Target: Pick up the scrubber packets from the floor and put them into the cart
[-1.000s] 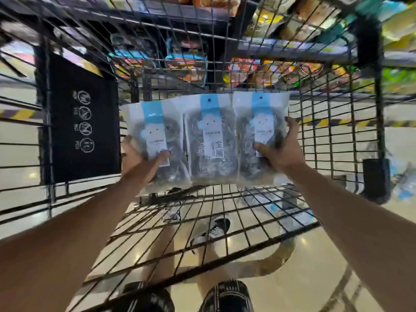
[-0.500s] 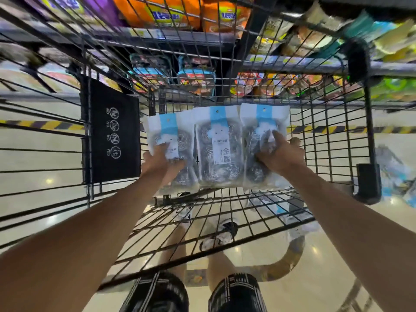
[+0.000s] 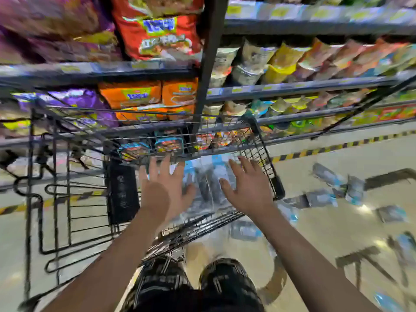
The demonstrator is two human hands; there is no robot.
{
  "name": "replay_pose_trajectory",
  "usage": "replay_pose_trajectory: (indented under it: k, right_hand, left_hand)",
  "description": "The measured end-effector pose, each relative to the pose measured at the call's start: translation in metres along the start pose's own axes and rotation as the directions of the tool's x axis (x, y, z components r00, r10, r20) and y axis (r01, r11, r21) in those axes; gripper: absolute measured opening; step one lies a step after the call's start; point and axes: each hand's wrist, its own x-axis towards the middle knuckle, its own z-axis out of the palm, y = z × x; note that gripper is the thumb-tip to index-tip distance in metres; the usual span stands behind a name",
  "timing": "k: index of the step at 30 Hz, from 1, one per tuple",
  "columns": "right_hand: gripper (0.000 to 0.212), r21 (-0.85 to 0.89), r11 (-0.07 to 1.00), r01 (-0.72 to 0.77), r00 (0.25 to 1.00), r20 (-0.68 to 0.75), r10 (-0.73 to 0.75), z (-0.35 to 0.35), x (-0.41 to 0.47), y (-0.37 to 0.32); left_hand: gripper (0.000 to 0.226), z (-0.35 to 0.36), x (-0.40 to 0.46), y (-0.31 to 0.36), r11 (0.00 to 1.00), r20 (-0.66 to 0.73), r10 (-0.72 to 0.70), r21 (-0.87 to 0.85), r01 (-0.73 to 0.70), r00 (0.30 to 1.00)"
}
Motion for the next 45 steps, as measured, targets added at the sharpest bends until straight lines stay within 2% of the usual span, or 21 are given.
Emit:
replay_pose_trajectory:
  k: [5, 8, 11, 14, 19, 23, 26, 30, 35, 37, 40, 45]
  right_hand:
    - [0.070, 0.043, 0.987, -0.157, 0.977, -0.139, 0.161, -0.038, -0.066, 0.027]
    - [0.074, 0.089, 0.945, -0.313, 0.920, -0.217, 0.325, -0.051, -0.113, 0.056]
    - [0.073, 0.157, 0.882, -0.445, 0.837, -0.277, 0.472, -0.052, -0.170, 0.096]
    - [0.070, 0.214, 0.783, -0.583, 0.731, -0.283, 0.621, -0.043, -0.243, 0.139]
    - [0.078, 0.255, 0.580, -0.774, 0.517, -0.274, 0.811, -0.012, -0.382, 0.195]
    - [0.076, 0.295, 0.420, -0.858, 0.354, -0.253, 0.900, 0.003, -0.484, 0.224]
    - [0.074, 0.331, 0.271, -0.904, 0.213, -0.202, 0.956, 0.009, -0.549, 0.238]
    - [0.081, 0.394, 0.106, -0.913, 0.064, -0.118, 0.991, 0.020, -0.619, 0.256]
    - [0.073, 0.435, 0.001, -0.900, -0.004, -0.011, 1.000, 0.033, -0.663, 0.307]
    - [0.072, 0.470, 0.018, -0.882, -0.004, -0.044, 0.999, 0.041, -0.671, 0.336]
    - [0.071, 0.440, -0.012, -0.898, 0.007, 0.042, 0.999, 0.040, -0.682, 0.390]
    - [0.083, 0.428, -0.027, -0.903, 0.008, 0.081, 0.997, 0.022, -0.698, 0.511]
  left_hand:
    - [0.071, -0.034, -0.032, 0.057, 0.983, -0.043, 0.180, 0.043, -0.178, 0.983]
    - [0.073, -0.038, -0.046, 0.105, 0.945, -0.083, 0.326, 0.059, -0.322, 0.942]
    - [0.070, -0.033, -0.064, 0.161, 0.877, -0.056, 0.474, 0.118, -0.466, 0.879]
    - [0.076, -0.021, -0.090, 0.223, 0.783, -0.030, 0.615, 0.137, -0.607, 0.788]
    - [0.081, 0.014, -0.161, 0.331, 0.606, 0.096, 0.774, 0.172, -0.777, 0.626]
    - [0.073, 0.055, -0.231, 0.401, 0.447, 0.169, 0.865, 0.170, -0.878, 0.473]
    - [0.080, 0.086, -0.282, 0.448, 0.339, 0.246, 0.893, 0.187, -0.922, 0.378]
    - [0.071, 0.122, -0.342, 0.501, 0.223, 0.296, 0.920, 0.142, -0.964, 0.256]
    - [0.069, 0.153, -0.380, 0.567, 0.136, 0.365, 0.913, 0.144, -0.980, 0.180]
    - [0.070, 0.168, -0.383, 0.598, 0.130, 0.386, 0.904, 0.156, -0.979, 0.181]
    - [0.071, 0.192, -0.379, 0.652, 0.130, 0.403, 0.895, 0.174, -0.976, 0.191]
    - [0.072, 0.231, -0.369, 0.770, 0.153, 0.405, 0.891, 0.155, -0.976, 0.204]
